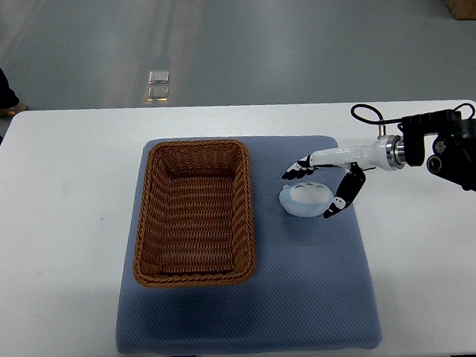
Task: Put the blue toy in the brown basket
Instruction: 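Close the right hand fingers around the pale blue plush toy, then lift the toy and carry it over the wicker basket with the right hand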
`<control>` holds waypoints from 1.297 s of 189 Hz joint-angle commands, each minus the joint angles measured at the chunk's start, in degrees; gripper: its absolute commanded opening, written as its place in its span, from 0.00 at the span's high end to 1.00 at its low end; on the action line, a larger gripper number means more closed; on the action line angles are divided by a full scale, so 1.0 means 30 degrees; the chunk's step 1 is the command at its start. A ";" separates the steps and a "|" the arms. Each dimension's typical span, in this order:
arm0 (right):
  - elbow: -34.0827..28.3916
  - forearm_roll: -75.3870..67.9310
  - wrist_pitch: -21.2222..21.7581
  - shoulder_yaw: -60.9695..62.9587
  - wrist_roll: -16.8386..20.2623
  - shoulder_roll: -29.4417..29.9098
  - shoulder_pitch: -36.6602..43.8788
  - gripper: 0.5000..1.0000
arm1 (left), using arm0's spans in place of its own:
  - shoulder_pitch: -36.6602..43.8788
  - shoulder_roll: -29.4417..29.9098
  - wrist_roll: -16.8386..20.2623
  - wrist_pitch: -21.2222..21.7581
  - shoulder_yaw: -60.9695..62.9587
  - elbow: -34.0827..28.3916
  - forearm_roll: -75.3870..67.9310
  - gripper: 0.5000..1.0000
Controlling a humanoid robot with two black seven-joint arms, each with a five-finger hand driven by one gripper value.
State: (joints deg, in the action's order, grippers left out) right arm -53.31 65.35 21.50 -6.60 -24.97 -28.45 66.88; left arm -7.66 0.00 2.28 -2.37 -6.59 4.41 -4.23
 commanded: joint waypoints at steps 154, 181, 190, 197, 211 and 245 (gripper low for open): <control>0.0894 0.0893 -0.2450 0.0356 0.0238 0.0781 -0.0026 0.93 | 0.0006 0.0000 0.0001 0.0000 0.0001 -0.0005 0.0004 0.00; 0.0923 0.0512 -0.2684 0.1059 0.0209 0.0986 0.1761 0.92 | 0.0006 0.0000 0.0001 0.0000 0.0001 -0.0034 0.0004 0.00; 0.0923 0.0483 -0.2626 0.1351 0.0209 0.1395 0.2316 0.91 | 0.0006 0.0000 0.0001 0.0000 0.0001 -0.0063 0.0004 0.00; 0.0923 0.0454 -0.2655 0.1410 0.0209 0.1746 0.2668 0.90 | 0.0006 0.0000 0.0001 0.0000 0.0001 -0.0063 0.0004 0.00; 0.0953 0.0395 -0.2684 0.1410 0.0209 0.2742 0.3342 0.88 | 0.0006 0.0000 0.0001 0.0000 0.0001 -0.0063 0.0004 0.00; 0.1539 0.0424 -0.2714 0.1293 0.0209 0.5117 0.3548 0.84 | 0.0006 0.0000 0.0001 0.0000 0.0001 -0.0093 0.0004 0.00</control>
State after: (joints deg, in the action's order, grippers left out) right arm -49.99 66.55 13.40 -2.42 -24.36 -17.48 77.27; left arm -7.64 0.00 2.28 -2.37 -6.59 4.14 -4.21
